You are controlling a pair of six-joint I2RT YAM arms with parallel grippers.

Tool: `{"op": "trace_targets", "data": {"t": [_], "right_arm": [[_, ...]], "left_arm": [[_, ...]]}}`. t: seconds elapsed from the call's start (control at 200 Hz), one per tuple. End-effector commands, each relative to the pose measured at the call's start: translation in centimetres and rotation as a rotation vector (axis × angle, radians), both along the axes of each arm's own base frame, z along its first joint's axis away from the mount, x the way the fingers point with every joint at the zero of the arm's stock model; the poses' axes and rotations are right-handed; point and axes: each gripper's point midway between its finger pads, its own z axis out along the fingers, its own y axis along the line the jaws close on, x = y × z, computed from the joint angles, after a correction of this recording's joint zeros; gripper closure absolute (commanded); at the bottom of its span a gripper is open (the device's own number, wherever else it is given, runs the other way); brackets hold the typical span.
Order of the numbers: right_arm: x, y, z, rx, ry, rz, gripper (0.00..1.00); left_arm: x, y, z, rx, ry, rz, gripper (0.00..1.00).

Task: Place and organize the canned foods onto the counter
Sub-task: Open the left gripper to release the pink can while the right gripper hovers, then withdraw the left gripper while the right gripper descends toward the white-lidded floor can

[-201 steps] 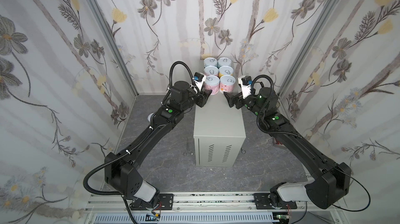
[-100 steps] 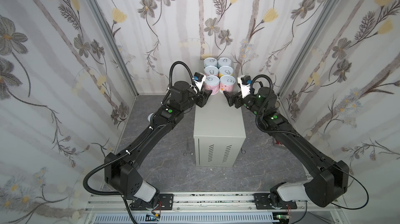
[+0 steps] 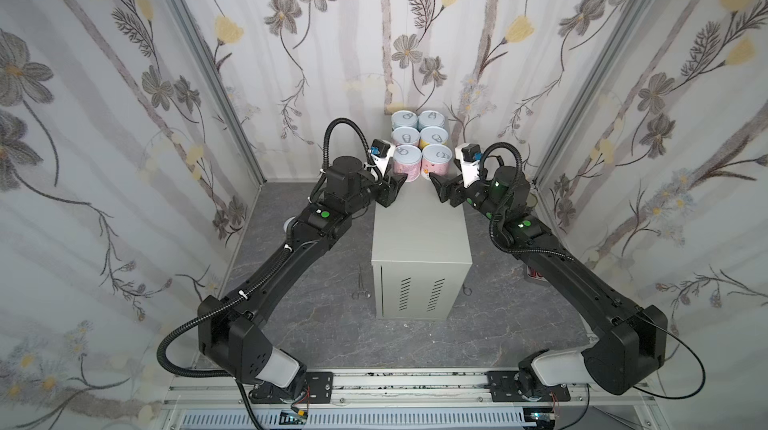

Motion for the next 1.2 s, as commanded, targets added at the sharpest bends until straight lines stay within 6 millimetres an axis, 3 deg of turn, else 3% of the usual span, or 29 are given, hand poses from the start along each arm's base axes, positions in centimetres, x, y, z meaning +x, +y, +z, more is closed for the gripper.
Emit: {"op": "trace_targets", "data": {"t": [0.0, 0.495, 0.674, 0.794, 0.899, 1.004, 1.194], "right_arm": [[0.0, 0.3, 0.3, -0.009, -0.017, 0.013, 0.17], [0.1, 0.3, 0.0, -0.013, -0.012, 0.012, 0.18], [-0.6, 0.3, 1.3, -0.023, -0.017, 0.036, 0.04], [-1.6, -0.2, 2.7, -0.047, -0.028, 0.038, 0.00], [-2.7, -1.8, 3.7, -0.047, -0.037, -0.006, 0.00], [-3.6, -4.9, 4.6, -0.028, -0.047, -0.119, 0.00], [-3.2, -11.8, 2.4, 0.016, 0.070, -0.367, 0.00]], "left_arm": [[-0.1, -0.1, 0.8, -0.018, -0.016, -0.008, 0.47], [-0.1, -0.3, 0.8, -0.019, -0.009, -0.018, 0.47], [-0.3, -0.3, 1.5, -0.032, -0.031, -0.022, 0.47], [-0.5, 0.0, 1.7, -0.031, -0.037, -0.017, 0.46], [-0.8, 0.7, 2.1, -0.025, -0.048, 0.008, 0.43], [-1.6, 2.1, 3.2, -0.021, -0.083, 0.046, 0.35], [-2.2, 5.4, 5.3, -0.046, -0.140, 0.129, 0.14]]}}
